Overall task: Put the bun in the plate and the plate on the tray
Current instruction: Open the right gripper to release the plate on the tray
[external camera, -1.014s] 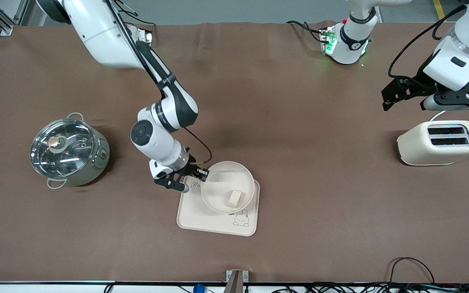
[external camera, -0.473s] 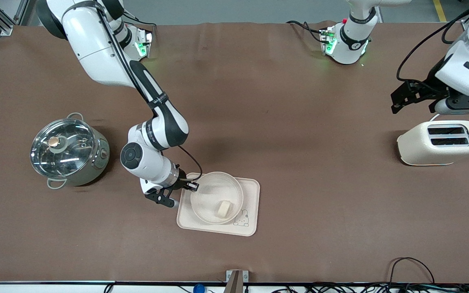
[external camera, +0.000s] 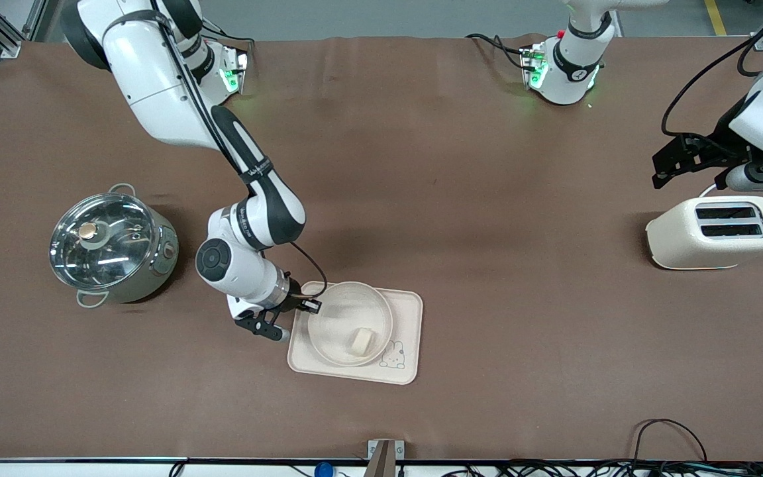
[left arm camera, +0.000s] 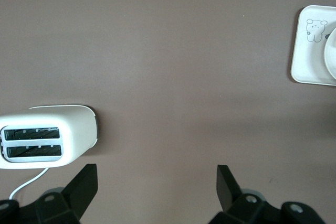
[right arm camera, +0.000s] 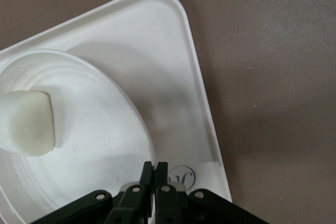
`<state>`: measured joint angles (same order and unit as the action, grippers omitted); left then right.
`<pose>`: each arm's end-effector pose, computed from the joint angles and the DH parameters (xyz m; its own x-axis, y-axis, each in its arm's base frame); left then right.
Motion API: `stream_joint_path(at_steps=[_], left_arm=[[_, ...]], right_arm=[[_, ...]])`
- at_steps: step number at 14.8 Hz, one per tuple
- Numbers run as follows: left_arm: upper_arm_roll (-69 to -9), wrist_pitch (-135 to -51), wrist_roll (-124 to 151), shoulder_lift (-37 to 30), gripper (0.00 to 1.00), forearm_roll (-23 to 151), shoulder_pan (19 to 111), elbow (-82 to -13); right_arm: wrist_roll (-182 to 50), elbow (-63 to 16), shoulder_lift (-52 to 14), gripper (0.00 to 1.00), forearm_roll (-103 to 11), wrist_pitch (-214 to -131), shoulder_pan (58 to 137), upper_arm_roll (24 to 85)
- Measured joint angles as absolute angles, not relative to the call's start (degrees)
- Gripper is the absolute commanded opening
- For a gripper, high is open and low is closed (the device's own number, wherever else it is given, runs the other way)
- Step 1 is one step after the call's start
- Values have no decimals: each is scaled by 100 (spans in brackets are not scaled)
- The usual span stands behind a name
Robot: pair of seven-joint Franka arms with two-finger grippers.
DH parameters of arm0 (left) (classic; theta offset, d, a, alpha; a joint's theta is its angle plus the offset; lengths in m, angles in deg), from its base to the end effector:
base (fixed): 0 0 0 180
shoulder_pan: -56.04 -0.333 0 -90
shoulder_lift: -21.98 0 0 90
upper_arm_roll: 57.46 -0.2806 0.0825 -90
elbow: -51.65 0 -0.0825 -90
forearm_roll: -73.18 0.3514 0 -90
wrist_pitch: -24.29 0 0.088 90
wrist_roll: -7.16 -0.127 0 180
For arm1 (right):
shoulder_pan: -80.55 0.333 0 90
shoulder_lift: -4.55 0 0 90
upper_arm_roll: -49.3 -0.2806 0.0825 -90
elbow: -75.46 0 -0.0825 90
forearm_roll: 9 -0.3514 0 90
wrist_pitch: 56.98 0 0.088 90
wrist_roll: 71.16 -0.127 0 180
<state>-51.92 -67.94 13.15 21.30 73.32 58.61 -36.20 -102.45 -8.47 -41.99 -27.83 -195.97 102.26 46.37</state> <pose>0.5258 -0.0743 0.5831 0.9973 -0.0367 0.0644 -0.0371 -0.9993 0.0055 0.6253 0.2866 0.1897 0.9345 -0.3519 -0.0527 -0.3512 -0.8882 -0.2964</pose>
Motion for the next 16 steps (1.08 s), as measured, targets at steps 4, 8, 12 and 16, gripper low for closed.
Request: stream_joint_path(at_steps=[4,8,12,16], left_arm=[[-5192,-6747,1314,2056,100,7332,5864,-3500],[-5191,-6727,1314,2032,100,7332,5870,-3469],[-5192,-6671,1314,2032,100,7332,5870,-3464],[-5191,-6646,1314,2026,100,7332,5870,-3463]], right_arm=[[-10245,-486,-4351,0,-2783,-19262,10185,4636],[-10245,-424,-4426,33,-2783,-19250,10184,4633],[-10245,-395,-4425,81,-2784,-19250,10184,4632],[-10246,-374,-4426,98,-2784,-19250,10183,4632]])
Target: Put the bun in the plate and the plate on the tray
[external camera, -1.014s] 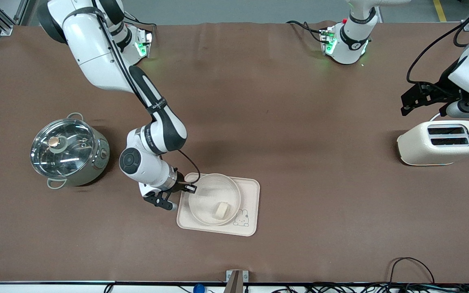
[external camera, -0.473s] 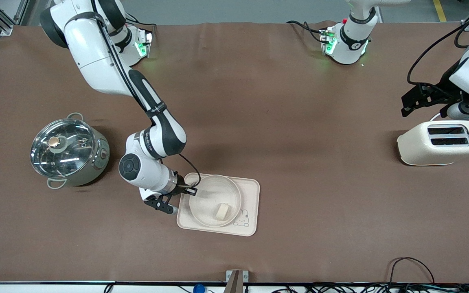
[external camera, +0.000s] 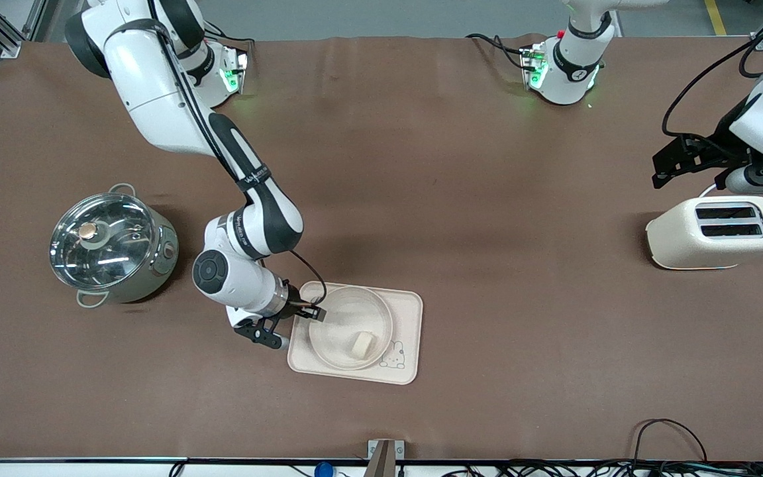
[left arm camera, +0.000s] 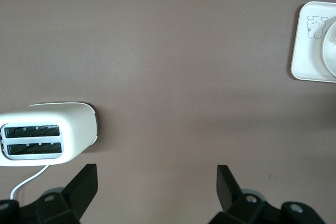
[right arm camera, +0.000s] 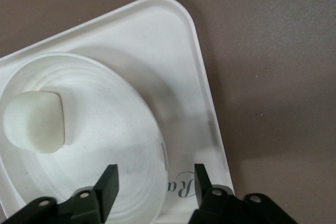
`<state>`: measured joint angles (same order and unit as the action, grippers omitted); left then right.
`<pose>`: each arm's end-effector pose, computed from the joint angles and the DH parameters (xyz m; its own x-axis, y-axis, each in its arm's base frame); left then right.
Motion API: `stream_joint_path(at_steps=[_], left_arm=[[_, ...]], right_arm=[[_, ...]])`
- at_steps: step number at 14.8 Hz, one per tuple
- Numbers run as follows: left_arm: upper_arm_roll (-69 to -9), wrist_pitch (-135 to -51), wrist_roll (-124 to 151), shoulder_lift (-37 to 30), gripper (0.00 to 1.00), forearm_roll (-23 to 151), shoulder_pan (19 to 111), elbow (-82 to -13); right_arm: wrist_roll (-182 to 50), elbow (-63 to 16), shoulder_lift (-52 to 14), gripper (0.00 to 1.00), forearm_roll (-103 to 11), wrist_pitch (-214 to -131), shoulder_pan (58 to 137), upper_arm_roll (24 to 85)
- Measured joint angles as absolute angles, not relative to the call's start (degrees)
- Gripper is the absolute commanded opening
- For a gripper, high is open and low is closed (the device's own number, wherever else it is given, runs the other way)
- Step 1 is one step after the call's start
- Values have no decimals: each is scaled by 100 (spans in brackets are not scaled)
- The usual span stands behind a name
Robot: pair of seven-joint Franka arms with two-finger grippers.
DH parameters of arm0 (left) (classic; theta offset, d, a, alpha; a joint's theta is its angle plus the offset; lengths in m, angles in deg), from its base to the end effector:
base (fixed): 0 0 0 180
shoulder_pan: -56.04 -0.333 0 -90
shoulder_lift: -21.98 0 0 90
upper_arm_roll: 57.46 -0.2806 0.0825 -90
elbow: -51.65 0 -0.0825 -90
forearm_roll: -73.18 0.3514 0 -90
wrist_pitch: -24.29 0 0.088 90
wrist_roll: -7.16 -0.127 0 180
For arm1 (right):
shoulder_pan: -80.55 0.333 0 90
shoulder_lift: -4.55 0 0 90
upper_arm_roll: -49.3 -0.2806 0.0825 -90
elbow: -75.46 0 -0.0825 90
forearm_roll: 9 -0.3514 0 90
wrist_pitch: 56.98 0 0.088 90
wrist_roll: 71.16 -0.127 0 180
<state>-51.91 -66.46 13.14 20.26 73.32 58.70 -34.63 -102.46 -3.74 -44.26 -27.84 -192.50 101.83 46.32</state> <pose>0.5278 -0.0751 0.5832 0.9981 -0.0386 0.0478 -0.0389 -0.9992 0.0055 0.6358 0.2883 0.1919 0.9358 -0.3449 -0.0727 -0.3505 -0.8883 -0.2969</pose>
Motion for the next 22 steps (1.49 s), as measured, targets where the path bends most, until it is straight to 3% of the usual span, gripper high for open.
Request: stream_joint_path(at_steps=[4,8,18,22], left_arm=[[-5192,-6642,1311,1956,100,7331,5864,-3463],[-5192,-6734,1316,1885,100,7331,5856,-3460],[-5168,-7225,1307,2106,100,7331,5867,-3927],[-5172,-7226,1298,2116,100,7331,5862,-3931]], right_arm=[[-10247,-335,-4416,100,-2784,-19134,10149,4637],[-10243,-216,-4119,100,-2728,-18106,10099,4793],[-9837,-95,-1472,100,-1759,-15130,9686,5001],[-8970,-504,-651,100,-1545,-14631,9049,5020]])
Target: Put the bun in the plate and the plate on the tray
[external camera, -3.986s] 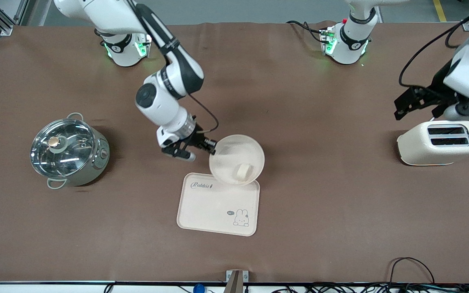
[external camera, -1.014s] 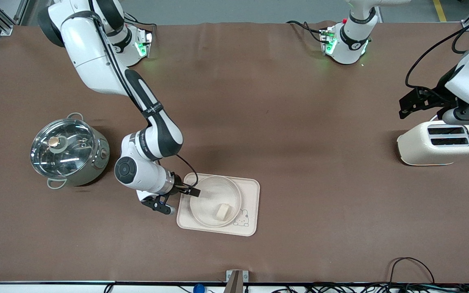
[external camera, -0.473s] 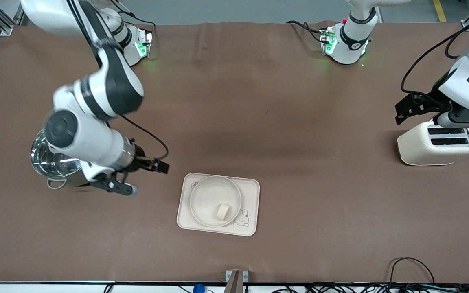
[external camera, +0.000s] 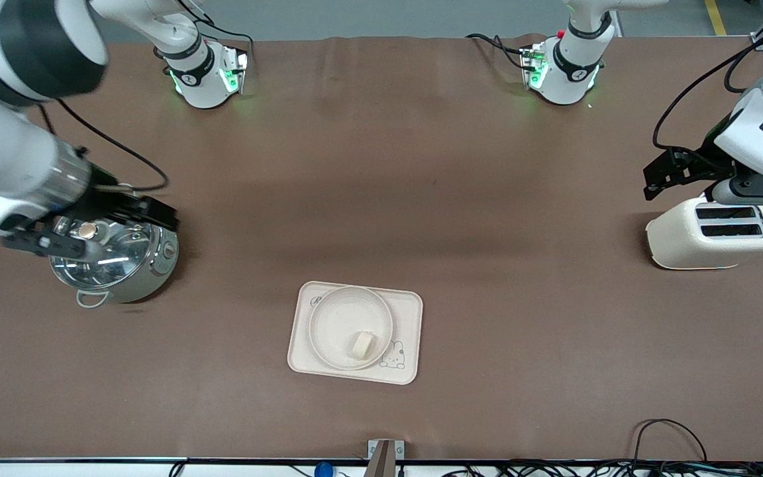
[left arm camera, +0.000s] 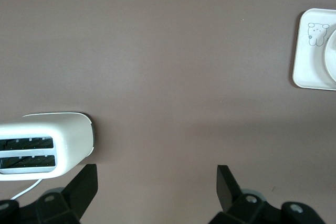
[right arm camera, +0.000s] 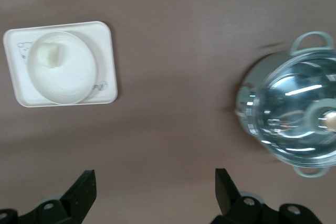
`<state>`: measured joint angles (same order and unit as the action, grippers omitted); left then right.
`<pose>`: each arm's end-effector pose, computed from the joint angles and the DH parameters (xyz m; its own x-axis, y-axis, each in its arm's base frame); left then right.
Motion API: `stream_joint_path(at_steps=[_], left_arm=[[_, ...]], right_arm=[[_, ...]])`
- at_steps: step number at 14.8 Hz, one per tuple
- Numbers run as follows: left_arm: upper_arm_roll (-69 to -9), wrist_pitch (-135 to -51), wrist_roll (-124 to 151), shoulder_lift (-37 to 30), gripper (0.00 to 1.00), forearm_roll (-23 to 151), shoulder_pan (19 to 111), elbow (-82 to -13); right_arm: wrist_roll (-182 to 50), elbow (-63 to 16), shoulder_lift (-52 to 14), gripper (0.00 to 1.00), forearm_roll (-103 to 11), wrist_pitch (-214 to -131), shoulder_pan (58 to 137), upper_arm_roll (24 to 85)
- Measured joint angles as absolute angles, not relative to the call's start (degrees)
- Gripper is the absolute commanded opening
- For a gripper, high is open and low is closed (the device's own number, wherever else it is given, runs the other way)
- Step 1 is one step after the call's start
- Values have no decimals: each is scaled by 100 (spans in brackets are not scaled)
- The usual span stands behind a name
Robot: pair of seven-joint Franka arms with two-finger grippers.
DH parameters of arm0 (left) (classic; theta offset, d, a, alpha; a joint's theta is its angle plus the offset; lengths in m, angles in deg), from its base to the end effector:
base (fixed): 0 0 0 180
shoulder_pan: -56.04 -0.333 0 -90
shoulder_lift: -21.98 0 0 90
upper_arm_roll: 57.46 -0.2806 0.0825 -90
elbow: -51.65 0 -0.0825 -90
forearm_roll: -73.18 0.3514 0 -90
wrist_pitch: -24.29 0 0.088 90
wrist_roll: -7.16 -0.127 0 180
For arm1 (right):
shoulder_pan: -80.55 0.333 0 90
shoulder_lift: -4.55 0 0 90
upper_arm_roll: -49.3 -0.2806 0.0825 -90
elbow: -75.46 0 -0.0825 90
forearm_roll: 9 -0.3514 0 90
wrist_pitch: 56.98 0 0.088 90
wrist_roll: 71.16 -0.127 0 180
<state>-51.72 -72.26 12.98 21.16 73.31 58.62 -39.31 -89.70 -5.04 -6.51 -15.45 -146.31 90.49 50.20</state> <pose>0.5330 -0.0773 0.5647 0.9956 -0.0432 0.0829 -0.0440 -0.9990 0.0076 0.5618 0.1047 0.5359 0.9842 -0.1620 -0.0716 -0.1682 -0.9815 -0.0913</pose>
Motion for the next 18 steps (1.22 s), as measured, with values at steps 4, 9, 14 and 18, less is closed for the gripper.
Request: stream_joint_path(at_steps=[4,9,14,18], left_arm=[[-5182,-7239,1245,2122,100,7331,5857,-3930],[-5186,-7246,1175,2128,100,7331,5851,-3928],[-5186,-7253,1172,2128,100,7331,5850,-3925],[-5186,-7258,1170,2128,100,7331,5850,-3921]], right_arm=[[-8101,-1233,126,100,-1344,-14600,8468,5027],[-7041,-1552,558,100,-1185,-14489,7707,5031],[-6486,-1546,563,100,-1128,-14496,7535,5008],[-6560,-1469,573,100,-1045,-14488,7535,4952]])
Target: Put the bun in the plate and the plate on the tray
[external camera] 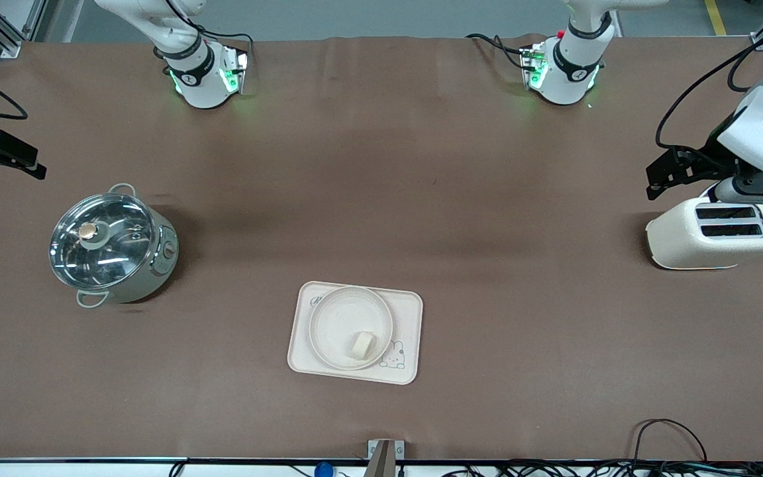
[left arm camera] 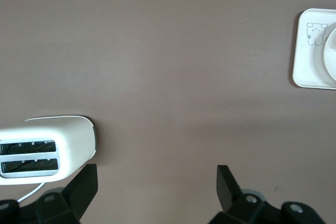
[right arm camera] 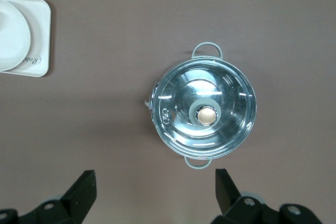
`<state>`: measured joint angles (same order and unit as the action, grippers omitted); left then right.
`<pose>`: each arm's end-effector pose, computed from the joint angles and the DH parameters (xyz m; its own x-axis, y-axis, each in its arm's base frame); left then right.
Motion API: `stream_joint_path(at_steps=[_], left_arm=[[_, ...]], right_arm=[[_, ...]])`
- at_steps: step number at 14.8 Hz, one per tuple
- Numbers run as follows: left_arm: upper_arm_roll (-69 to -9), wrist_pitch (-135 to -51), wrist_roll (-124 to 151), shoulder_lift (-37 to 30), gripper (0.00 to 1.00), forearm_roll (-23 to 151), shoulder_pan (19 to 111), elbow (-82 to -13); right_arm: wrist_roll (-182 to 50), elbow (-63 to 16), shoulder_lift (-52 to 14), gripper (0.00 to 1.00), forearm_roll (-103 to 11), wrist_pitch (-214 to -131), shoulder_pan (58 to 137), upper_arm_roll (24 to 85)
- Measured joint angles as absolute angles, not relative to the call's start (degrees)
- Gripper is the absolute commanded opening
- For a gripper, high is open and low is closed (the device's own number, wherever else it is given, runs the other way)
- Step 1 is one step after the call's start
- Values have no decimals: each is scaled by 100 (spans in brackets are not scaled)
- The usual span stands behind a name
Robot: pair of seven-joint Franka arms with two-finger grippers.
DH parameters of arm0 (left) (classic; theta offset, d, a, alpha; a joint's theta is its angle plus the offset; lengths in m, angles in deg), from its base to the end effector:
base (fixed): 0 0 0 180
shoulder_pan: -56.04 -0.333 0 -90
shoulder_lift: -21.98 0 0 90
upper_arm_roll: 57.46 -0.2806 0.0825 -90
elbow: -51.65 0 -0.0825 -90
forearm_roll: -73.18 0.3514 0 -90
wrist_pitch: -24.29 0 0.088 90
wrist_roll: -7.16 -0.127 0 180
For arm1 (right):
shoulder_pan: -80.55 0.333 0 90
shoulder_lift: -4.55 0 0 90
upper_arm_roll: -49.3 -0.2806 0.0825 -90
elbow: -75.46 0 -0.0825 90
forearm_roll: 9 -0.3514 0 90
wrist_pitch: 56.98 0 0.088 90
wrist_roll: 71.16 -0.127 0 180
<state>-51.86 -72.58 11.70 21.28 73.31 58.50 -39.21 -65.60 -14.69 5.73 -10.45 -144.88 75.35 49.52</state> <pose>0.5336 -0.0750 0.5672 0.9939 -0.0609 0.0924 -0.0618 -0.9981 0.0063 0.5102 -0.0451 0.5755 0.9999 0.0034 -0.0161 0.0029 -0.9996 -0.0271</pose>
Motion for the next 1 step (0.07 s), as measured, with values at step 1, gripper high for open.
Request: stream_joint_path(at_steps=[1], left_arm=[[-5186,-7267,1170,2128,100,7331,5850,-3909]], right_arm=[[-6665,-1437,574,100,-1043,-14438,7535,4948]])
